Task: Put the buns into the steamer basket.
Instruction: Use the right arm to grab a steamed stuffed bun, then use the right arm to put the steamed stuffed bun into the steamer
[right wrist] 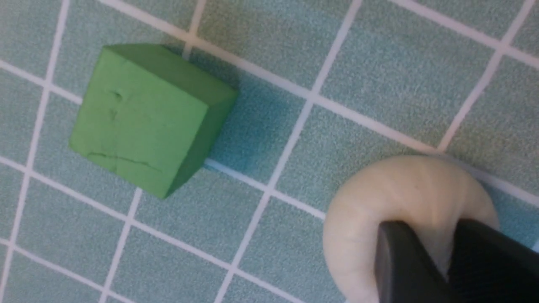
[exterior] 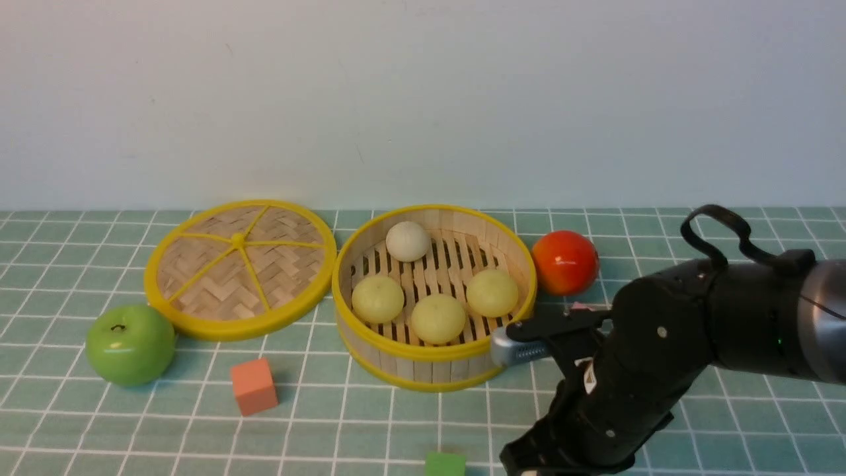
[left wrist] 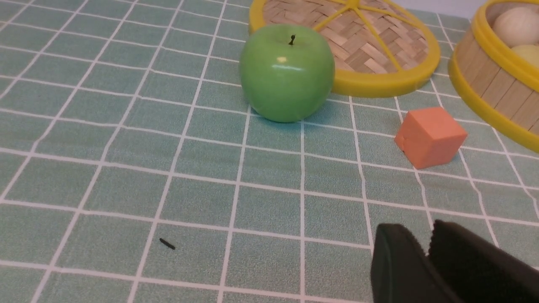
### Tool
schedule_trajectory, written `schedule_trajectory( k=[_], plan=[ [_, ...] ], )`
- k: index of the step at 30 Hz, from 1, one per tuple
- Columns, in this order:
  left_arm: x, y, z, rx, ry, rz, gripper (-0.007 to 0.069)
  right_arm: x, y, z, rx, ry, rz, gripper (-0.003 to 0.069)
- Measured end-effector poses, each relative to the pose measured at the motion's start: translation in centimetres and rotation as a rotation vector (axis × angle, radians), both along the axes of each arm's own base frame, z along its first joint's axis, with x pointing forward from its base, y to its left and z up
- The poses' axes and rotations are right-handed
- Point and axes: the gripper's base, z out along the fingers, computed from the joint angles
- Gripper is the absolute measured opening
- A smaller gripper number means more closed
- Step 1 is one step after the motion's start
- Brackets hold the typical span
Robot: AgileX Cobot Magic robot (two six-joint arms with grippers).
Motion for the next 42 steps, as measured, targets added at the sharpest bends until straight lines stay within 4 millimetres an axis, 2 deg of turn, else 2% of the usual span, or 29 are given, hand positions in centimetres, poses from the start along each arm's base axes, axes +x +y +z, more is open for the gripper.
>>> schedule_trajectory(
  k=[3,6,11,14,15,18,19,23,24,25,27,29,31,32,33,34,35,37,38,42],
  plan=[
    [0.0,0.0,0.0,0.0,0.0,0.0,0.0141,0.0,0.0,0.0,0.0,-0.002,0.001,0.0039],
    [0.0,0.0,0.0,0.0,0.0,0.0,0.0143,0.2,0.1,0.2,0.001,-0.007,0.003,0.0014],
    [0.0,0.0,0.0,0.0,0.0,0.0,0.0146,1.4,0.8,2.4,0.006,-0.03,0.044,0.0015],
    [0.0,0.0,0.0,0.0,0.0,0.0,0.0148,3.6,1.1,5.7,0.047,-0.101,0.052,0.0015],
    [0.0,0.0,0.0,0.0,0.0,0.0,0.0149,4.6,1.0,7.0,0.067,-0.139,0.044,0.0015],
    [0.0,0.0,0.0,0.0,0.0,0.0,0.015,6.4,0.6,9.5,0.103,-0.218,0.019,0.0015],
    [0.0,0.0,0.0,0.0,0.0,0.0,0.015,7.7,0.2,11.0,0.127,-0.279,0.006,0.0015],
    [0.0,0.0,0.0,0.0,0.0,0.0,0.015,11.3,-0.3,13.1,0.176,-0.4,-0.034,0.0015],
    [0.0,0.0,0.0,0.0,0.0,0.0,0.015,12.4,-0.1,13.1,0.184,-0.422,-0.036,0.0015],
    [0.0,0.0,0.0,0.0,0.0,0.0,0.015,12.6,-0.1,13.0,0.185,-0.43,-0.036,0.0015],
    [0.0,0.0,0.0,0.0,0.0,0.0,0.015,14.8,0.5,11.9,0.202,-0.451,-0.051,0.0015],
    [0.0,0.0,0.0,0.0,0.0,0.0,0.015,15.7,0.8,11.0,0.207,-0.451,-0.055,0.0015],
    [0.0,0.0,0.0,0.0,0.0,0.0,0.0152,17.2,1.4,8.9,0.213,-0.45,-0.072,0.0015],
    [0.0,0.0,0.0,0.0,0.0,0.0,0.0152,17.4,1.5,8.5,0.211,-0.446,-0.073,0.0015],
    [0.0,0.0,0.0,0.0,0.0,0.0,0.0155,18.3,1.8,7.0,0.208,-0.461,-0.073,0.0015],
    [0.0,0.0,0.0,0.0,0.0,0.0,0.0155,18.4,1.8,6.7,0.207,-0.463,-0.075,0.0015],
    [0.0,0.0,0.0,0.0,0.0,0.0,0.0155,19.0,2.0,5.3,0.206,-0.468,-0.083,0.0015],
    [0.0,0.0,0.0,0.0,0.0,0.0,0.0157,19.3,2.1,4.6,0.206,-0.469,-0.088,0.0017],
    [0.0,0.0,0.0,0.0,0.0,0.0,0.016,19.7,2.2,3.4,0.201,-0.466,-0.094,0.0024],
    [0.0,0.0,0.0,0.0,0.0,0.0,0.0165,20.1,2.3,2.6,0.203,-0.486,-0.103,0.0078]
  ],
)
